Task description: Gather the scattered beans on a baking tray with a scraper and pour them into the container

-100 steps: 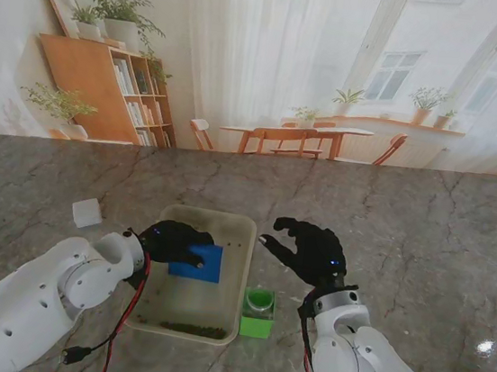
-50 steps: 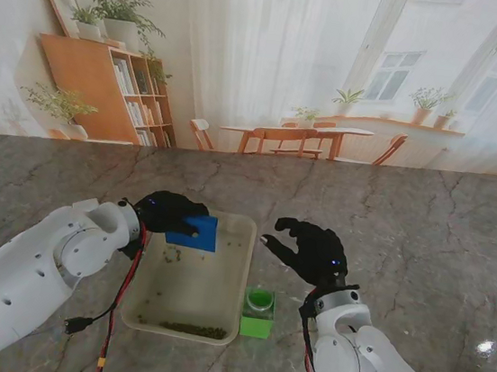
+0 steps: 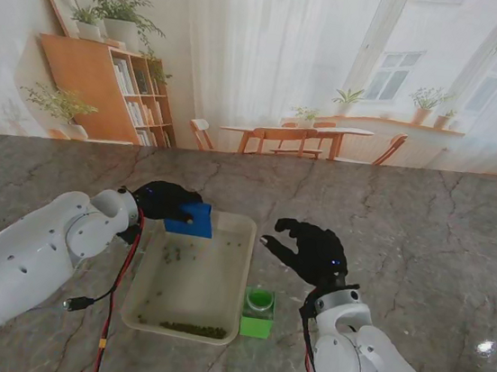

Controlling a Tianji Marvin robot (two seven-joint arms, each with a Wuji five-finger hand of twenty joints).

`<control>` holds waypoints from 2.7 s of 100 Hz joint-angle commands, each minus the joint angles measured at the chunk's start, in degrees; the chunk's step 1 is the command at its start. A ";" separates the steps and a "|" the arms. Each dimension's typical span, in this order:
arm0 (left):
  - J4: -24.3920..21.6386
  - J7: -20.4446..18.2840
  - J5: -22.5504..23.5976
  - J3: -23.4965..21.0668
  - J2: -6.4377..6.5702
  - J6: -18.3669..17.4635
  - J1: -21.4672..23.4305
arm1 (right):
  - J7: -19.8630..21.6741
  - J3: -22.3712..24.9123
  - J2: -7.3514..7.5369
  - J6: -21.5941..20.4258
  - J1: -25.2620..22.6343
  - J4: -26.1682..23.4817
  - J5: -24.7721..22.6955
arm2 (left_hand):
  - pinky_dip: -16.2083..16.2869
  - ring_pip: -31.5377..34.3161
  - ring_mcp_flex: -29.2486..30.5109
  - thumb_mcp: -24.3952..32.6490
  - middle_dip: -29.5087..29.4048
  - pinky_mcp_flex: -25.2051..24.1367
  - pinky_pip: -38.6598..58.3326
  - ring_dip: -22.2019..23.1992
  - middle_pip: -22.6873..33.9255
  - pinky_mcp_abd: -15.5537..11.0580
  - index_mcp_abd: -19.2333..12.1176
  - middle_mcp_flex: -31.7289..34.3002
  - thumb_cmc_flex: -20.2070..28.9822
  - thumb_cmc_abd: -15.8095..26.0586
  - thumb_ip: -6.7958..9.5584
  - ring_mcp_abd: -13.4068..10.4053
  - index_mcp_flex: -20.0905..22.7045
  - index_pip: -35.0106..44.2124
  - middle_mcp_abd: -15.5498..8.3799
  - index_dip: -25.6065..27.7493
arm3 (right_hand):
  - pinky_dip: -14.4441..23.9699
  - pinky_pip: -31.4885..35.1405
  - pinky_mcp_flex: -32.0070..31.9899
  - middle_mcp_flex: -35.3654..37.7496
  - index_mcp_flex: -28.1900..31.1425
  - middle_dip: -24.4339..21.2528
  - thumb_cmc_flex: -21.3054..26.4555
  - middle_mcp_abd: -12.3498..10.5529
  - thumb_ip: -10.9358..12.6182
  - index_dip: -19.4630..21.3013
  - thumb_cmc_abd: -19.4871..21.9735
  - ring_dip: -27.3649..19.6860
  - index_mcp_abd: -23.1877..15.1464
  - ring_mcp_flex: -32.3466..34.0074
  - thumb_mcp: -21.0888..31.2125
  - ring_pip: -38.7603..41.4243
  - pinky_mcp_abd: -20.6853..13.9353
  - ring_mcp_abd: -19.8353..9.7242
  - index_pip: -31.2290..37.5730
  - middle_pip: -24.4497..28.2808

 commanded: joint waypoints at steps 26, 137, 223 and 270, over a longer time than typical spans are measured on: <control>6.86 1.91 -4.21 5.51 -1.71 -0.31 -3.89 | 0.94 0.17 0.18 0.28 -0.19 -0.14 -0.04 | -0.43 -1.43 -0.84 5.07 -0.85 -0.82 -0.77 -0.46 0.81 -1.90 -2.36 -0.61 5.54 6.01 1.45 -1.97 -0.70 1.68 -2.35 0.35 | -0.28 -0.28 -0.98 0.69 0.75 0.67 0.54 0.18 1.71 -0.81 0.92 -0.01 -0.84 0.11 -1.77 -0.18 1.11 -0.26 0.36 0.51; 2.71 -5.43 -2.76 1.68 0.53 -0.92 0.88 | 0.45 0.04 0.13 -0.32 -0.22 0.14 0.06 | 0.82 1.55 2.62 4.46 -1.68 2.91 2.85 1.26 0.17 -2.53 -3.15 2.43 5.54 3.94 1.46 -2.59 2.19 1.32 -1.65 -2.64 | -0.30 -0.30 -1.00 0.77 0.99 0.69 0.62 0.12 1.73 -0.78 1.00 0.02 -0.87 0.18 -1.96 -0.13 1.20 -0.24 0.47 0.51; -4.72 -8.54 -6.21 -5.19 0.75 3.81 11.10 | -0.18 0.06 0.03 -0.50 -0.33 0.27 0.16 | 1.11 1.64 3.83 5.16 -1.50 4.03 3.47 1.67 -0.43 -1.81 -2.75 3.70 5.54 2.90 1.34 -2.02 3.68 0.76 -0.85 -2.29 | -0.30 -0.30 -1.00 0.79 0.92 0.71 0.68 0.06 1.74 -0.79 1.02 0.05 -0.84 0.24 -2.05 -0.09 1.13 -0.30 0.46 0.54; -10.21 -10.24 -7.66 -8.30 1.02 4.98 17.38 | -0.69 -0.09 -0.04 -0.62 -0.24 0.67 0.24 | 1.31 2.01 3.94 5.61 -1.21 3.92 3.87 1.77 -0.58 -1.56 -2.57 4.18 5.54 2.32 1.23 -1.47 4.24 0.59 -0.46 -2.16 | -0.29 -0.29 -0.98 0.77 0.98 0.70 0.70 0.03 1.74 -0.77 1.01 0.05 -0.92 0.21 -2.07 -0.09 1.17 -0.20 0.51 0.51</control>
